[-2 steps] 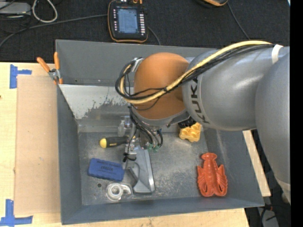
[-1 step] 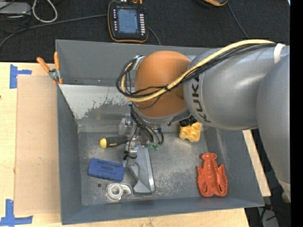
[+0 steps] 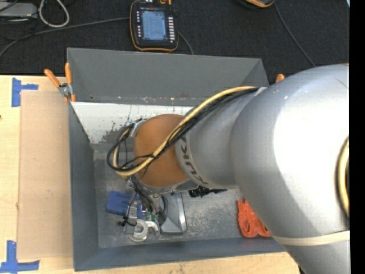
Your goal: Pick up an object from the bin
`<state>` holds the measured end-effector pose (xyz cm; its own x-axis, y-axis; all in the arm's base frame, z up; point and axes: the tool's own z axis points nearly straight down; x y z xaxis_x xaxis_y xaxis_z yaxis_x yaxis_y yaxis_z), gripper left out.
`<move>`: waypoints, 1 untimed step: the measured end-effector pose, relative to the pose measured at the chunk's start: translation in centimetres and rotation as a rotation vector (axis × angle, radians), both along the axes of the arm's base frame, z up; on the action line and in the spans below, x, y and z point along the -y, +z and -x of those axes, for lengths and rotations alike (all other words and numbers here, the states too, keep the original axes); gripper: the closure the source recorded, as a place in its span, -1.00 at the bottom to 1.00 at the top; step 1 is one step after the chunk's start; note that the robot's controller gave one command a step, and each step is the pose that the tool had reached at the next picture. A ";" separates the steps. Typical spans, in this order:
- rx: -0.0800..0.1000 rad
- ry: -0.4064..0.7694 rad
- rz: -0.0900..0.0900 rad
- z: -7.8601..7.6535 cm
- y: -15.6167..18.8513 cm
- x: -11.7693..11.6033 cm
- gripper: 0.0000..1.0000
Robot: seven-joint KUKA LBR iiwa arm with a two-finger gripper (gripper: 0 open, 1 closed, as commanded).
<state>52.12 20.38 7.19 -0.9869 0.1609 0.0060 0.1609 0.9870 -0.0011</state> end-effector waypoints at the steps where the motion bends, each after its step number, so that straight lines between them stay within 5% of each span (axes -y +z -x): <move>1: 0.015 0.128 -0.003 -0.4 -0.1 -1.5 -1.00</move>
Offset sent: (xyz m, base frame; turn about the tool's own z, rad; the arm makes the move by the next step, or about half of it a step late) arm -0.0015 0.0057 -0.0102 -0.0270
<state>52.49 21.83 7.05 -0.9994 0.0333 -0.0085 0.0332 0.9994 0.0036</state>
